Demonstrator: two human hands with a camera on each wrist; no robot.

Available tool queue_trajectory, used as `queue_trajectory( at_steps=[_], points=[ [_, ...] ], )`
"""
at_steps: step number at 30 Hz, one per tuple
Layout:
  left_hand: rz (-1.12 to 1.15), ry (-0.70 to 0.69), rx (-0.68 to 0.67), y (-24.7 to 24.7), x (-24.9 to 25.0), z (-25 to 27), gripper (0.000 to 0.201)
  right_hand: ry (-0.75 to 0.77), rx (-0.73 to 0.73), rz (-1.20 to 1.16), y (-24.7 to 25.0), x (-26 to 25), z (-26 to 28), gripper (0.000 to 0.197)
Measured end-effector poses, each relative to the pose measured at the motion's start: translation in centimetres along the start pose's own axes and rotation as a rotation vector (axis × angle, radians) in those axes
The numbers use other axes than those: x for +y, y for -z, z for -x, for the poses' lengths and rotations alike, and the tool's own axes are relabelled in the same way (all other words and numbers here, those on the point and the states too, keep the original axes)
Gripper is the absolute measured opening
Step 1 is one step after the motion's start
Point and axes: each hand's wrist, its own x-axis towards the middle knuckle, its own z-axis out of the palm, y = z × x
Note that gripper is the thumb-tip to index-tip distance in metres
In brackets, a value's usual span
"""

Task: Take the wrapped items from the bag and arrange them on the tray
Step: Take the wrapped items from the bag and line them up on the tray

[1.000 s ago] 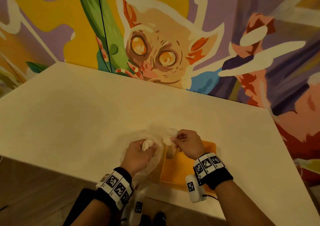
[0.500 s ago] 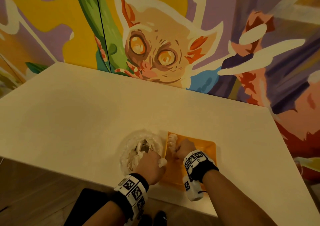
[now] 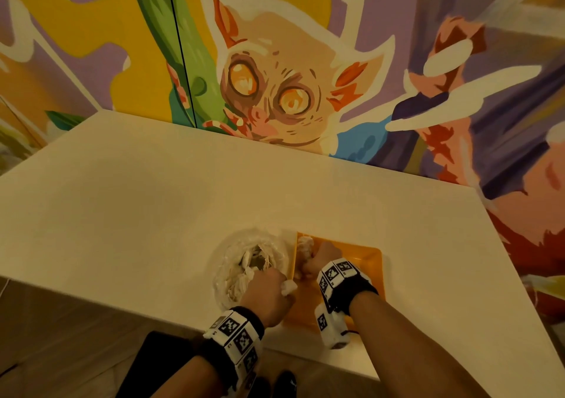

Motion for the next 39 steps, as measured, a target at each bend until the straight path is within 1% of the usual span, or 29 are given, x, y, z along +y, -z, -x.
queue_trajectory(
  at_steps=[2, 5, 9, 13, 15, 18, 19, 21, 24, 26, 28, 29, 30, 31, 32, 34, 35, 36, 37, 39],
  points=[
    [-0.002, 0.002, 0.001, 0.0, 0.1, 0.0, 0.040, 0.000, -0.021, -0.014, -0.2, -0.1, 0.0, 0.037],
    [-0.023, 0.006, -0.017, 0.0, 0.2, 0.0, 0.038, -0.001, -0.012, 0.020, -0.5, -0.6, 0.0, 0.030],
    [-0.078, 0.011, -0.016, 0.2, 0.4, 0.1, 0.039, -0.006, 0.034, 0.074, -0.6, -1.1, -0.3, 0.039],
    [-0.070, 0.026, -0.025, 0.2, 0.5, 0.3, 0.039, -0.017, 0.051, 0.078, -0.7, -1.1, -0.1, 0.035],
    [-0.054, 0.029, -0.025, 0.3, 0.5, 0.4, 0.037, -0.015, 0.042, 0.066, -0.6, -1.0, 0.0, 0.036],
    [0.036, 0.040, 0.015, 0.7, 0.5, 0.6, 0.034, 0.008, 0.009, 0.065, -0.4, -0.7, 0.1, 0.040],
    [0.061, 0.046, 0.036, 0.8, 0.5, 0.8, 0.035, 0.015, 0.004, 0.052, -0.5, -0.5, 0.0, 0.037],
    [0.131, 0.066, 0.083, 1.1, 0.5, 1.0, 0.034, 0.036, 0.020, 0.004, -0.7, -0.1, -0.1, 0.026],
    [0.277, 0.098, 0.158, 1.8, 0.5, 1.4, 0.024, 0.052, 0.090, -0.071, -1.1, 0.5, -0.1, 0.028],
    [0.378, 0.113, 0.187, 2.3, 0.4, 1.4, 0.016, 0.073, 0.174, -0.150, -1.1, 0.8, 0.3, 0.031],
    [0.486, 0.137, 0.183, 2.7, 0.3, 1.3, 0.006, 0.137, 0.267, -0.286, -0.8, 0.8, 1.3, 0.025],
    [0.536, 0.153, 0.174, 3.0, 0.2, 1.2, 0.002, 0.200, 0.291, -0.386, -0.6, 0.7, 1.8, 0.020],
    [0.584, 0.168, 0.165, 3.2, 0.1, 1.1, 0.002, 0.293, 0.280, -0.505, -0.3, 0.4, 2.5, 0.015],
    [0.631, 0.180, 0.154, 3.3, 0.1, 1.0, 0.003, 0.398, 0.229, -0.616, -0.1, 0.0, 3.2, 0.012],
    [0.669, 0.186, 0.142, 3.5, 0.1, 0.9, 0.002, 0.499, 0.143, -0.699, 0.4, -0.4, 4.1, 0.010],
    [0.717, 0.174, 0.128, 3.9, 0.3, 0.9, 0.004, 0.615, -0.056, -0.758, 1.0, -1.0, 5.7, 0.006],
    [0.731, 0.164, 0.125, 4.0, 0.3, 0.9, 0.007, 0.644, -0.128, -0.754, 1.1, -1.2, 6.1, 0.008],
    [0.741, 0.157, 0.125, 4.1, 0.3, 0.9, 0.009, 0.665, -0.165, -0.742, 1.1, -1.2, 6.3, 0.011],
    [0.745, 0.155, 0.126, 4.2, 0.3, 1.0, 0.011, 0.680, -0.165, -0.721, 1.1, -1.2, 6.3, 0.011],
    [0.752, 0.162, 0.123, 4.2, 0.3, 1.0, 0.014, 0.696, -0.122, -0.683, 0.9, -1.1, 6.1, 0.007]
  ],
)
